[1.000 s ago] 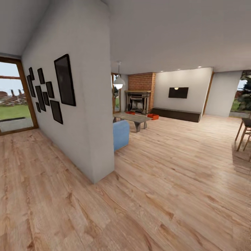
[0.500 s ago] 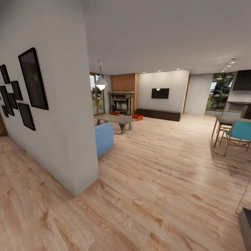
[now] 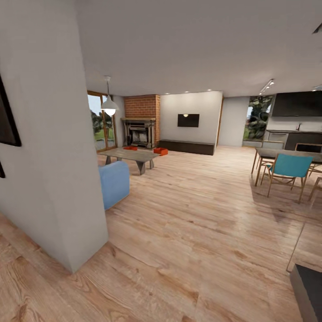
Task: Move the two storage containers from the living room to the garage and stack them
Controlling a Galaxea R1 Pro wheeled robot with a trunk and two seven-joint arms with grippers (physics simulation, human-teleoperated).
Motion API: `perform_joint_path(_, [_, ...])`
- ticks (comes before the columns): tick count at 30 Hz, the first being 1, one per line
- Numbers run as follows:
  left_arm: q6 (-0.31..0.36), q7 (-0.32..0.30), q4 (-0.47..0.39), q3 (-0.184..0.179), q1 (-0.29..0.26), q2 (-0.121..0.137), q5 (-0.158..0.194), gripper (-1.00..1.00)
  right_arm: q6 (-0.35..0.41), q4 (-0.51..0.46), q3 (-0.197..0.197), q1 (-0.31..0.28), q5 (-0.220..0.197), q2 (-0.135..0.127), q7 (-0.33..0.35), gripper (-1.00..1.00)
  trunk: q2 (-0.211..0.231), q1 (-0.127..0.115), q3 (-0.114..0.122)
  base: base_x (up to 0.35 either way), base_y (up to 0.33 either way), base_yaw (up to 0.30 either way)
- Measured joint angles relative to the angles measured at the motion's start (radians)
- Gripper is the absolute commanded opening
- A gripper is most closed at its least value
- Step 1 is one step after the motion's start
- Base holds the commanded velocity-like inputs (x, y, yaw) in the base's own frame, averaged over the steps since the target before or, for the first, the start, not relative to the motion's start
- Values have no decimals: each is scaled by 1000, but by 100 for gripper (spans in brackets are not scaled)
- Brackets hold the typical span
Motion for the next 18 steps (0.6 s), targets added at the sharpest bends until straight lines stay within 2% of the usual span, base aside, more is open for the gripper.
perform_joint_path(18, [6, 0, 0, 0, 0, 0, 0, 100, 0, 0, 4, 0, 5, 0, 0, 100, 0, 0, 0, 324, 0, -1])
